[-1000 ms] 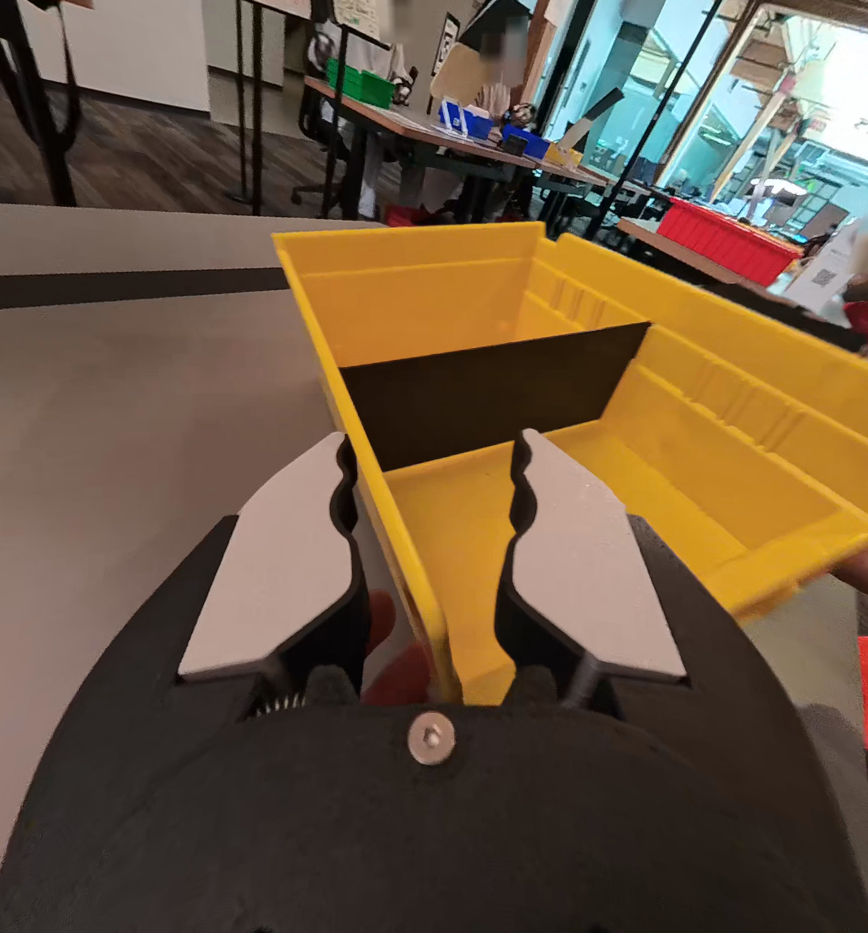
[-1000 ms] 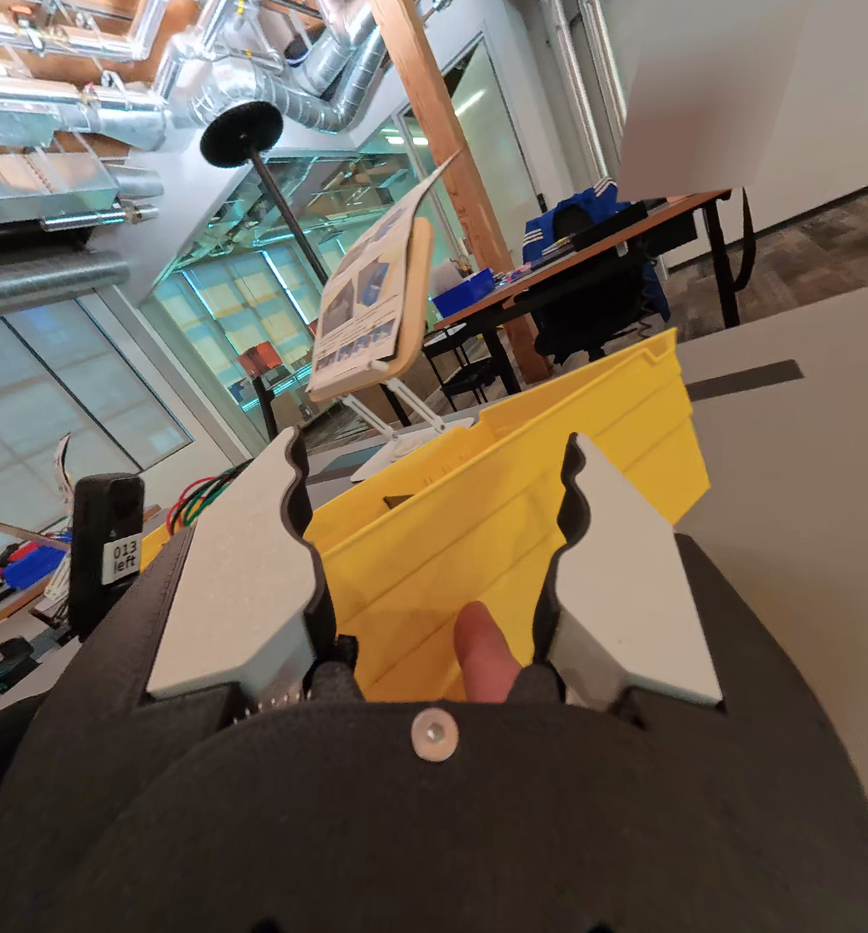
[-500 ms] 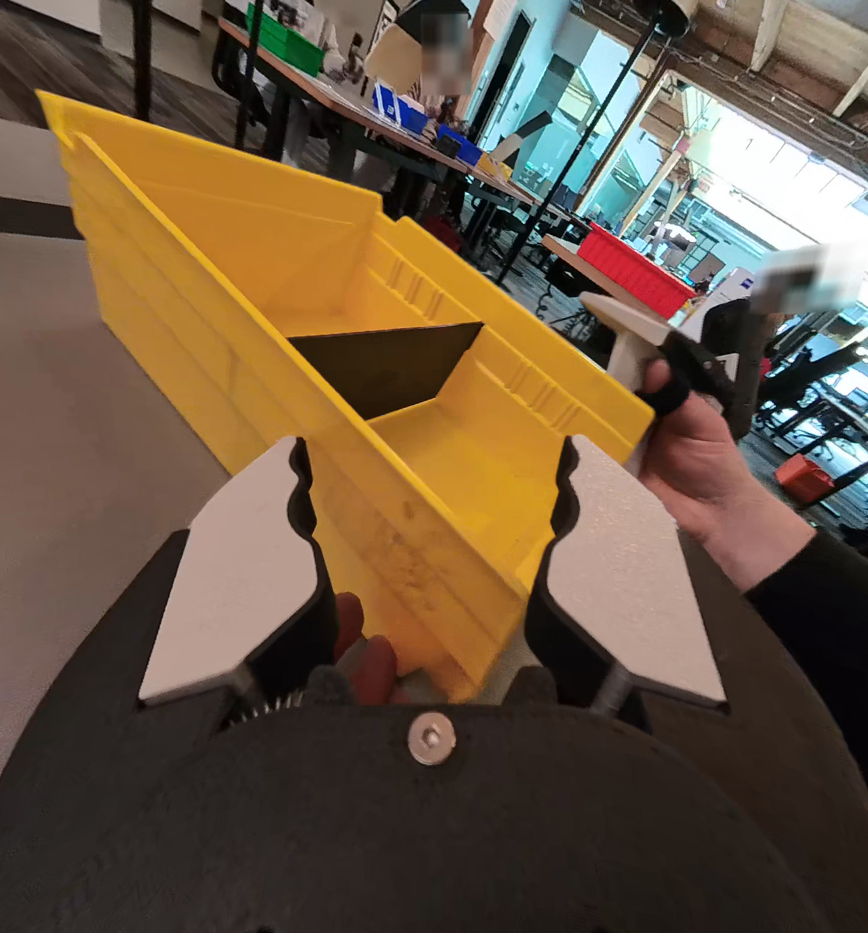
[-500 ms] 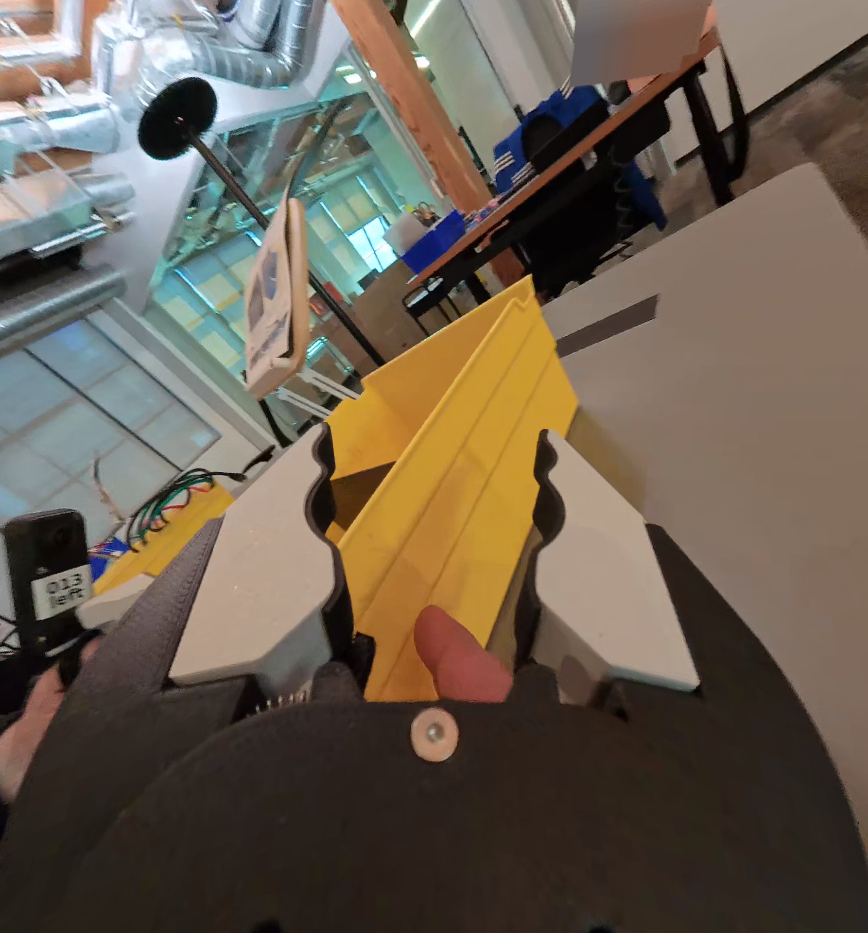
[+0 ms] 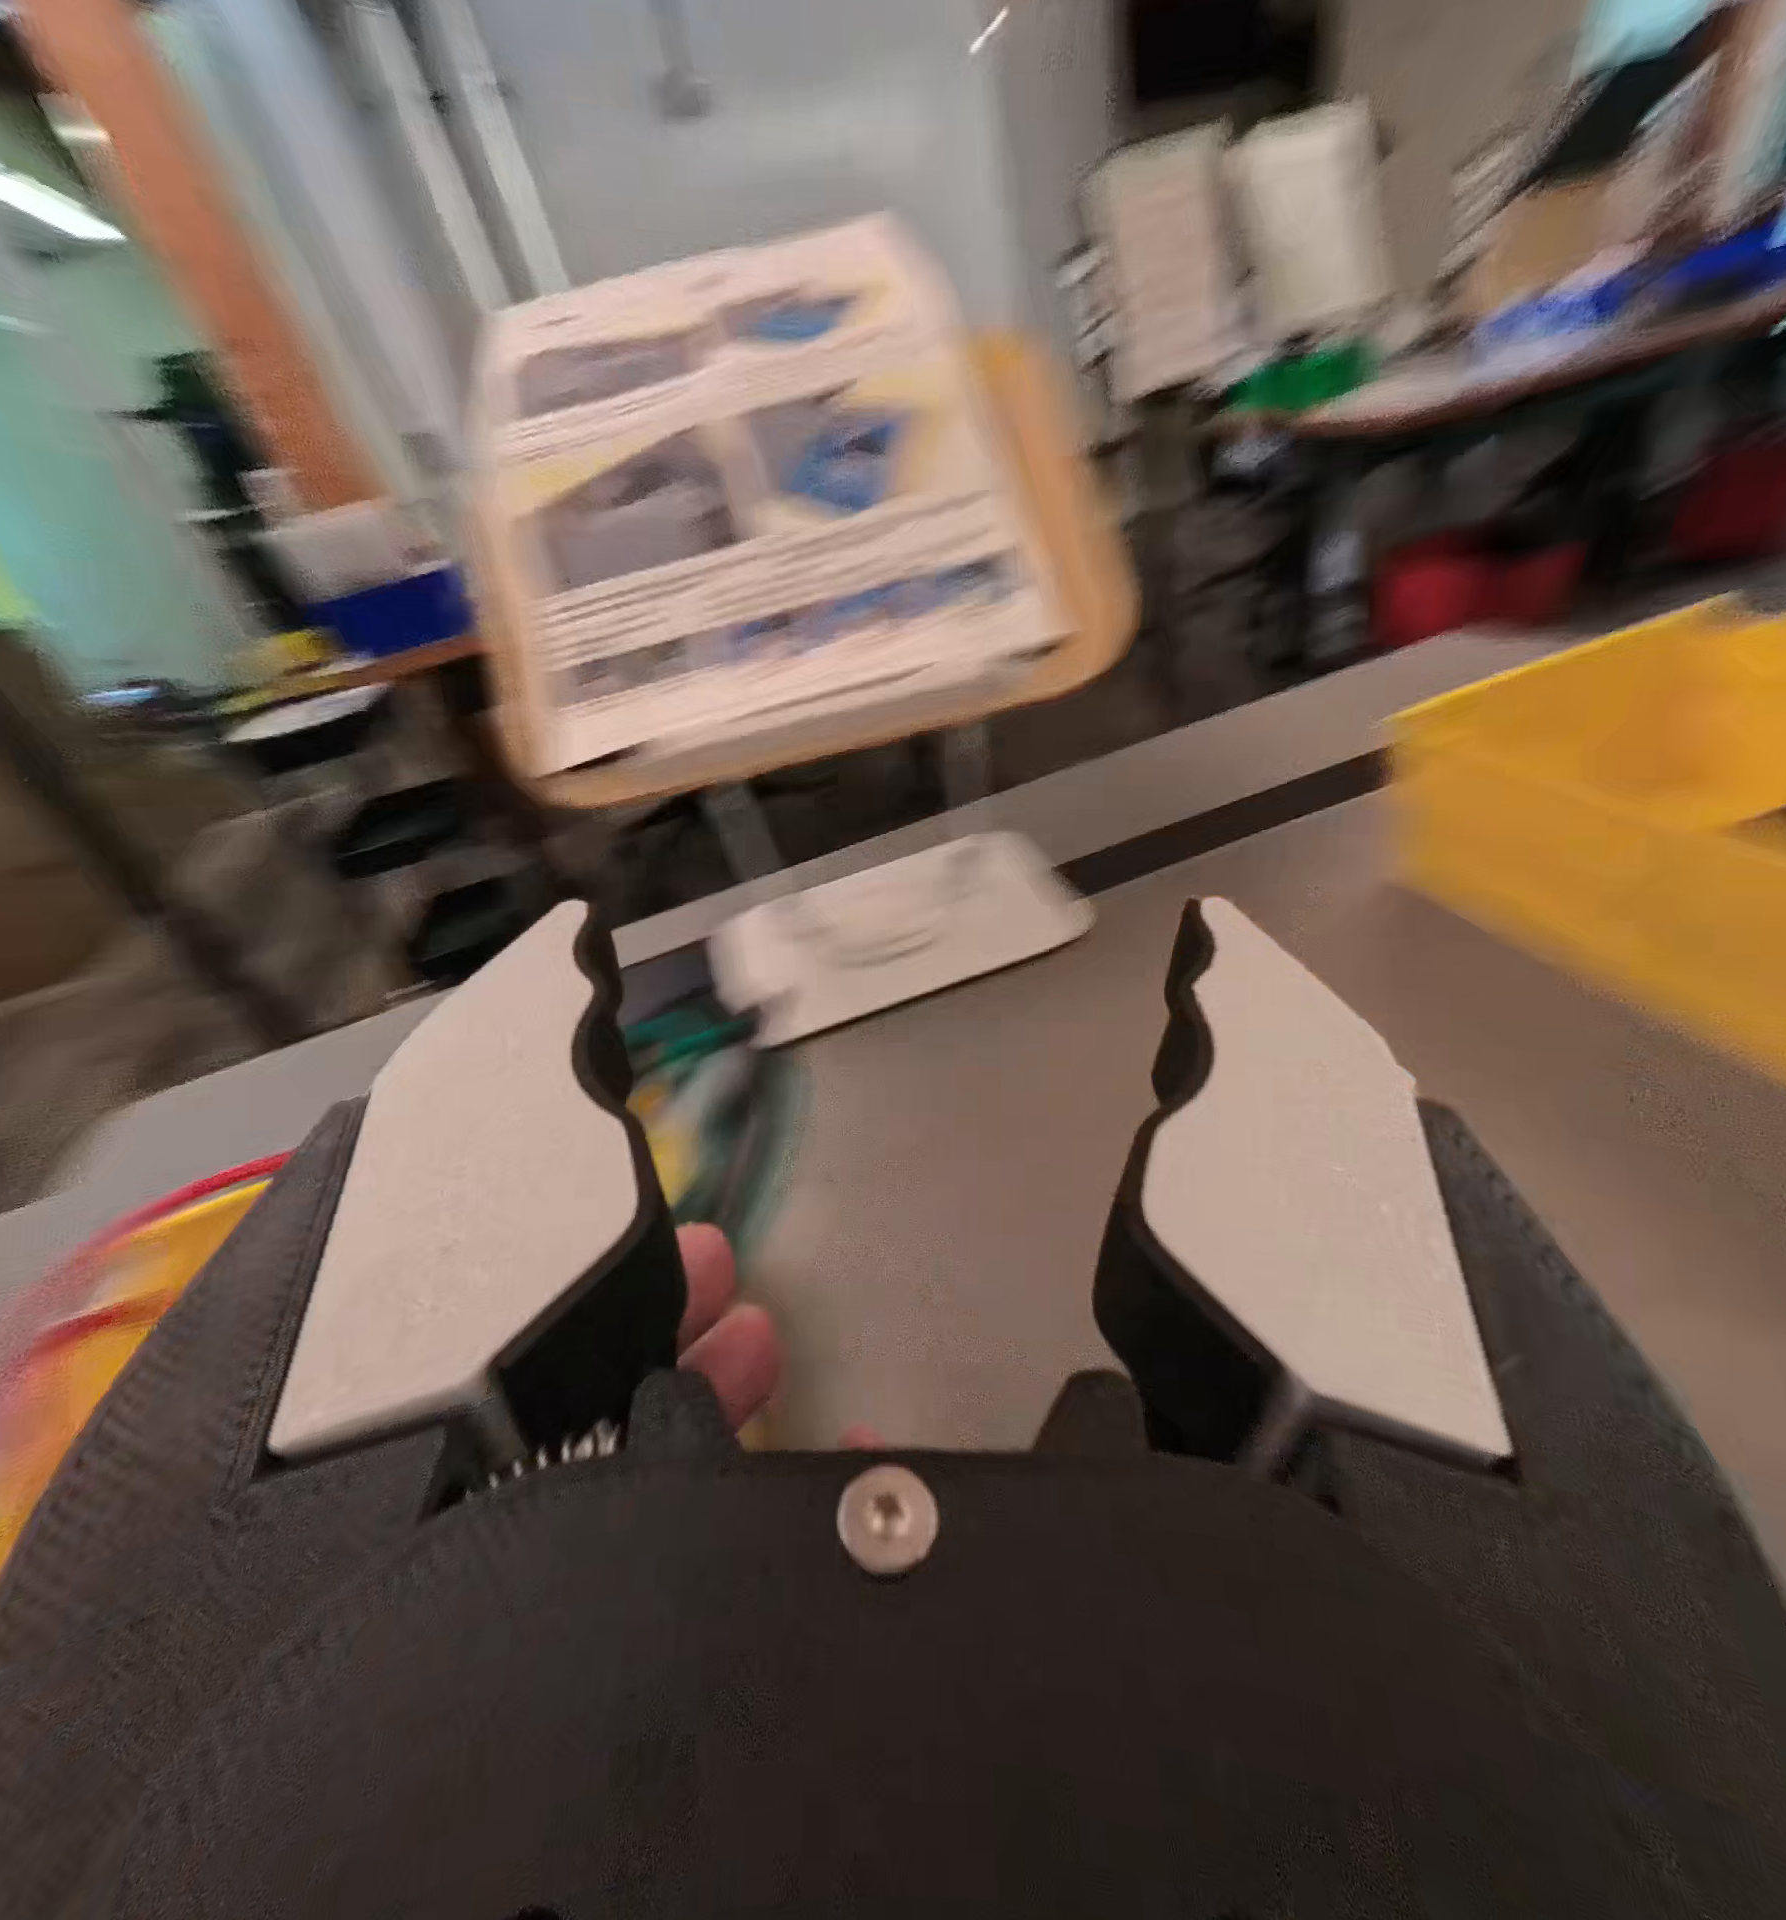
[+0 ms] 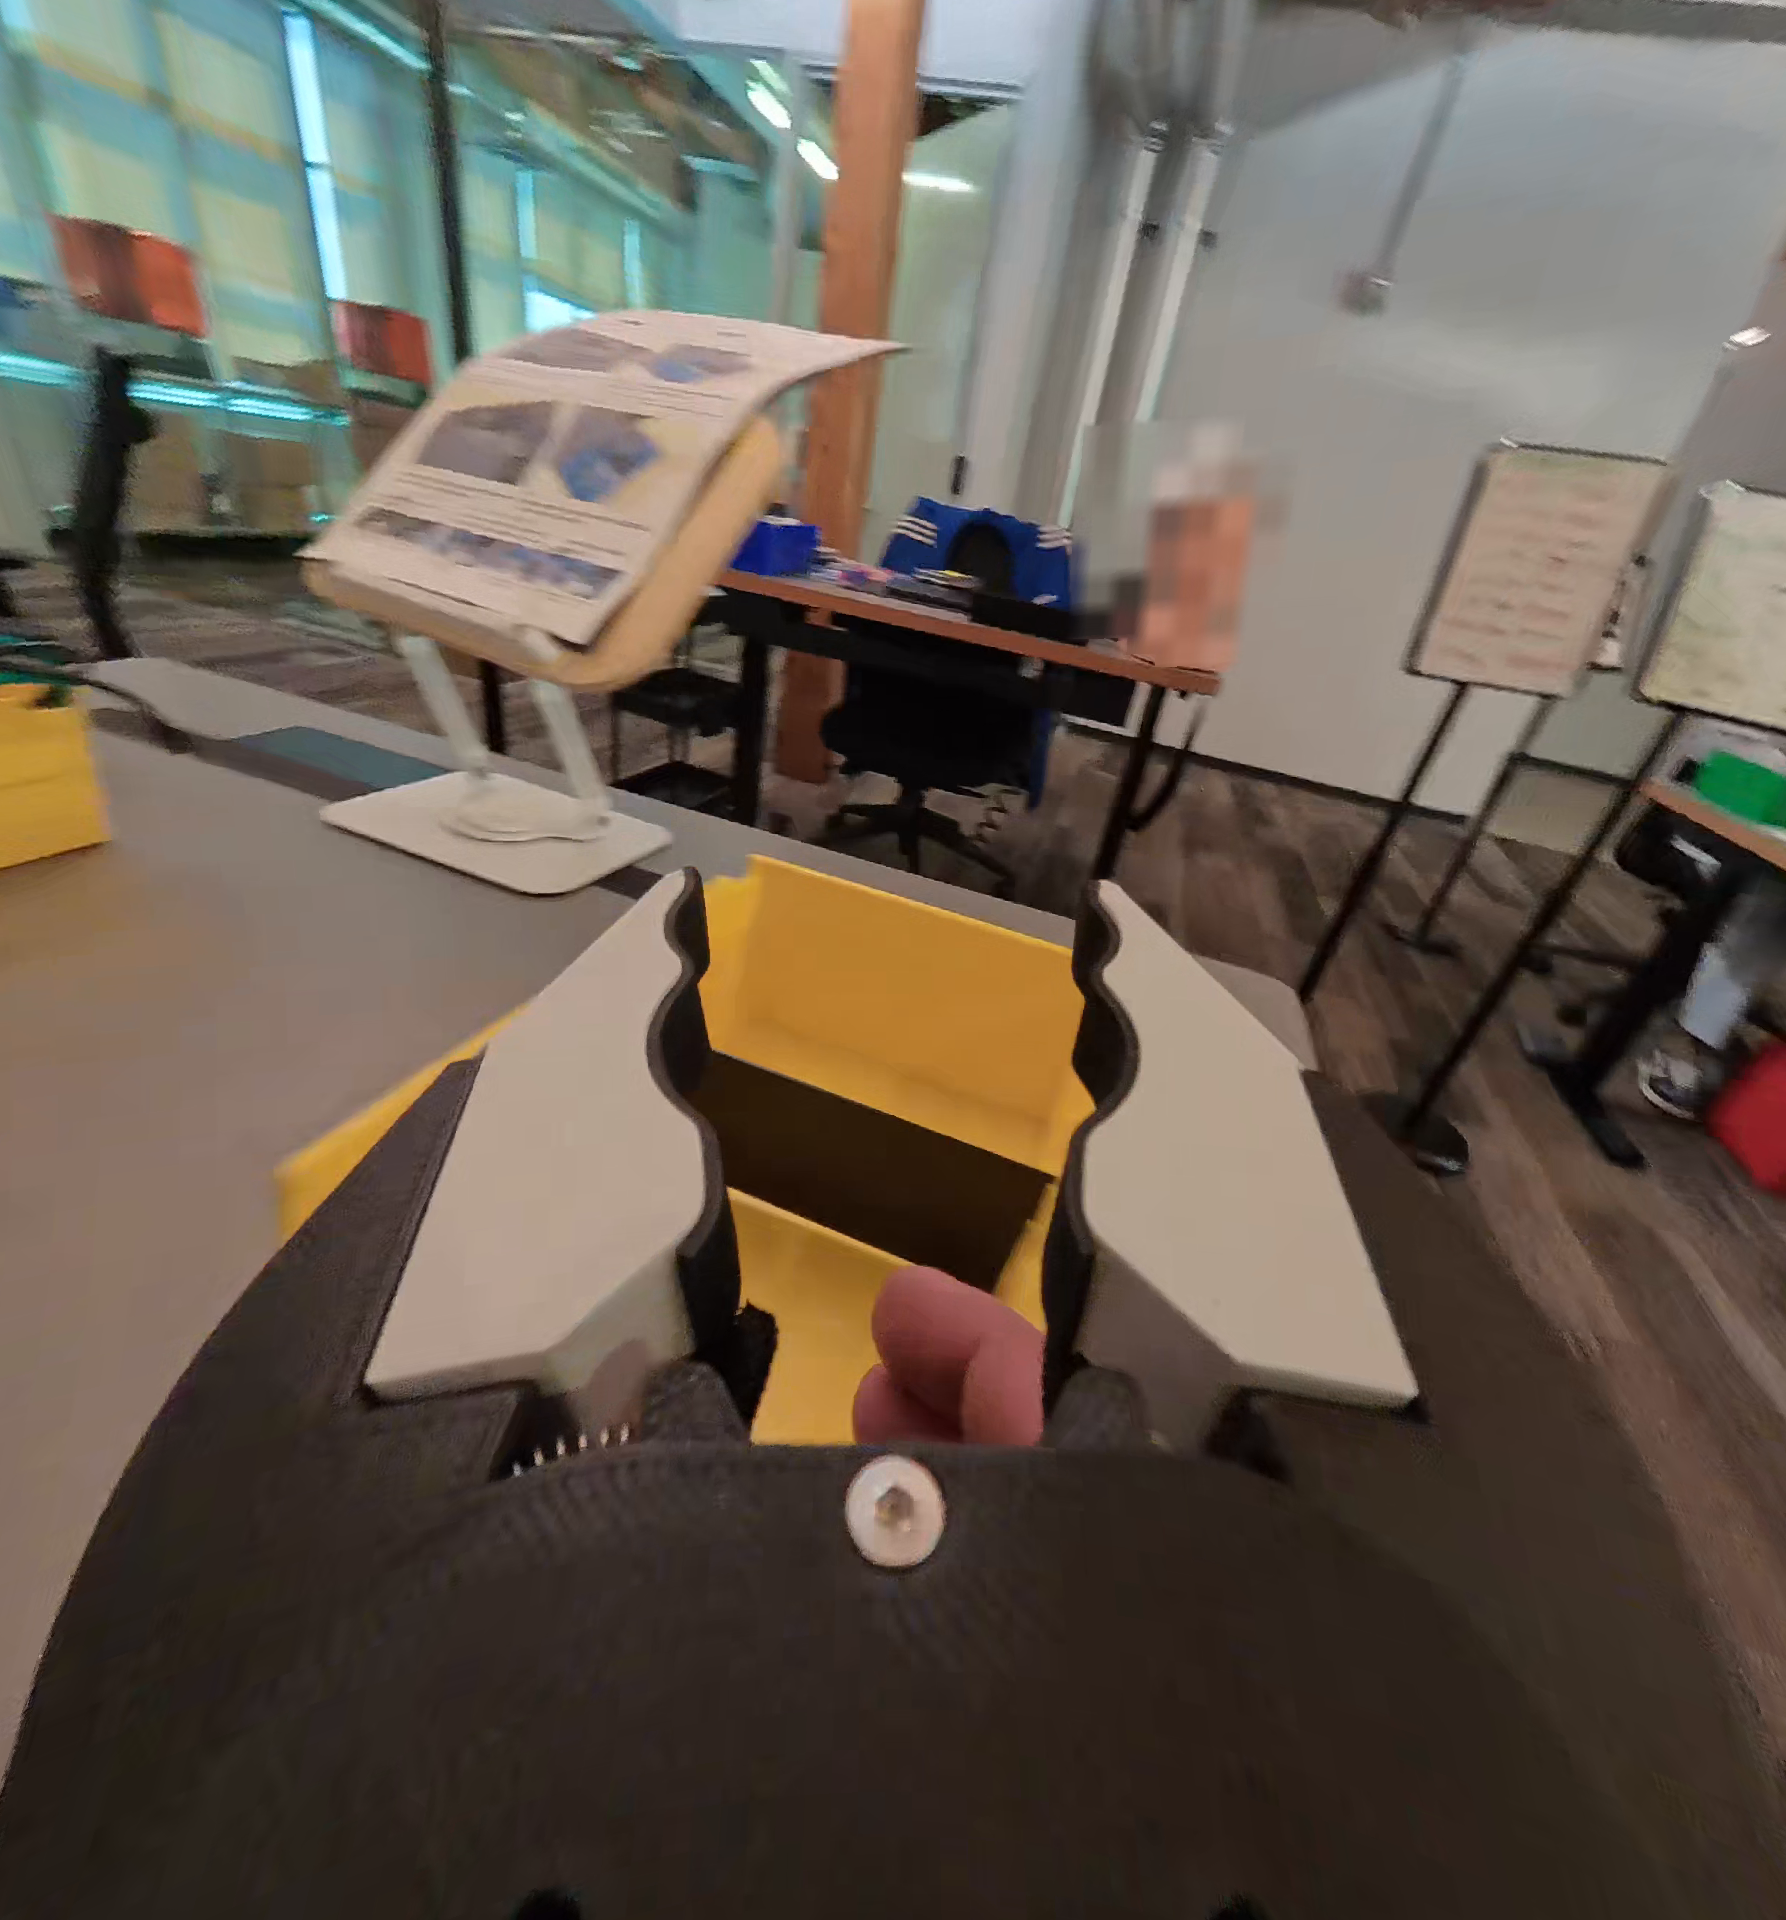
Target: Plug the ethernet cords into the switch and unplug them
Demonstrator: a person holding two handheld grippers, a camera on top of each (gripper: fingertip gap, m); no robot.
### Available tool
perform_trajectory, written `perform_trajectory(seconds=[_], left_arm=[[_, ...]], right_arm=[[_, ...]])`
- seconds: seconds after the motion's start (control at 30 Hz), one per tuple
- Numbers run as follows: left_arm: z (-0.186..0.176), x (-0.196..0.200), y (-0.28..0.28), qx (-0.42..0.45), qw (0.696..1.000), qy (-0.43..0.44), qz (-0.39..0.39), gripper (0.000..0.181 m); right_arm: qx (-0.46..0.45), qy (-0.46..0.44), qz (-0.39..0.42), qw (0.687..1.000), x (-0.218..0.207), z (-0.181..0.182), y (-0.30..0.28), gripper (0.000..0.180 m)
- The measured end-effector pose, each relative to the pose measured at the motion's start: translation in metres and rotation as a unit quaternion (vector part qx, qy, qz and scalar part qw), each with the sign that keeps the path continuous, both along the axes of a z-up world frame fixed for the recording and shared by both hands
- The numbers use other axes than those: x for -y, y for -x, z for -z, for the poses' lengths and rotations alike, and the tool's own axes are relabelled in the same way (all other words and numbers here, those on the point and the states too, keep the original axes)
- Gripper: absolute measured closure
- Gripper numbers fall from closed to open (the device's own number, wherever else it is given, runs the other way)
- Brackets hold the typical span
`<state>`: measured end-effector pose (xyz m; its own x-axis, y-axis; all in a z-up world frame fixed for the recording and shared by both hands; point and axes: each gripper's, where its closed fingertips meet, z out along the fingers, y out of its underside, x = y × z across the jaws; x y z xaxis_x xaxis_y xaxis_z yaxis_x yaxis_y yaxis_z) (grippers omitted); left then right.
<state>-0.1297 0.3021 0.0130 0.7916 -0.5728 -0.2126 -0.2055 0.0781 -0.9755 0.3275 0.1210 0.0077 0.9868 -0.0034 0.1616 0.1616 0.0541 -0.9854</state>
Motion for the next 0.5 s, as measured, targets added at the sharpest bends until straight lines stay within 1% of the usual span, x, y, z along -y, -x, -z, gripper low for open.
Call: perform_trajectory(seconds=[0.03, 0.1, 0.17, 0.23, 0.27, 0.37, 0.43, 0.47, 0.5], left_arm=[[0.003, -0.016, 0.045, -0.043, 0.998, -0.009, -0.05, 0.082], [0.018, -0.042, 0.129, -0.118, 0.984, -0.01, -0.135, 0.091], [0.053, -0.064, 0.2, -0.173, 0.963, 0.046, -0.201, 0.088], [0.092, -0.08, 0.255, -0.209, 0.94, 0.101, -0.25, 0.086], [0.107, -0.083, 0.273, -0.22, 0.931, 0.117, -0.265, 0.085], [0.144, -0.087, 0.292, -0.242, 0.922, 0.152, -0.262, 0.096], [0.157, -0.091, 0.305, -0.267, 0.91, 0.149, -0.279, 0.101], [0.162, -0.093, 0.308, -0.27, 0.909, 0.147, -0.281, 0.116], [0.166, -0.096, 0.312, -0.27, 0.908, 0.15, -0.284, 0.125]], right_arm=[[0.01, 0.003, -0.018, 1.0, -0.002, -0.004, 0.022, 0.112], [0.03, 0.028, -0.053, 0.998, -0.009, -0.003, 0.064, 0.113], [0.046, 0.045, -0.093, 0.994, -0.016, 0.001, 0.107, 0.115], [0.059, 0.048, -0.139, 0.987, -0.02, 0.003, 0.151, 0.116], [0.064, 0.055, -0.158, 0.984, -0.022, 0.007, 0.171, 0.118], [0.042, 0.071, -0.198, 0.977, -0.024, 0.017, 0.223, 0.121], [0.015, 0.088, -0.229, 0.969, -0.023, 0.027, 0.257, 0.123], [0.011, 0.096, -0.246, 0.964, -0.022, 0.032, 0.273, 0.124], [0.01, 0.1, -0.253, 0.962, -0.022, 0.036, 0.285, 0.124]])
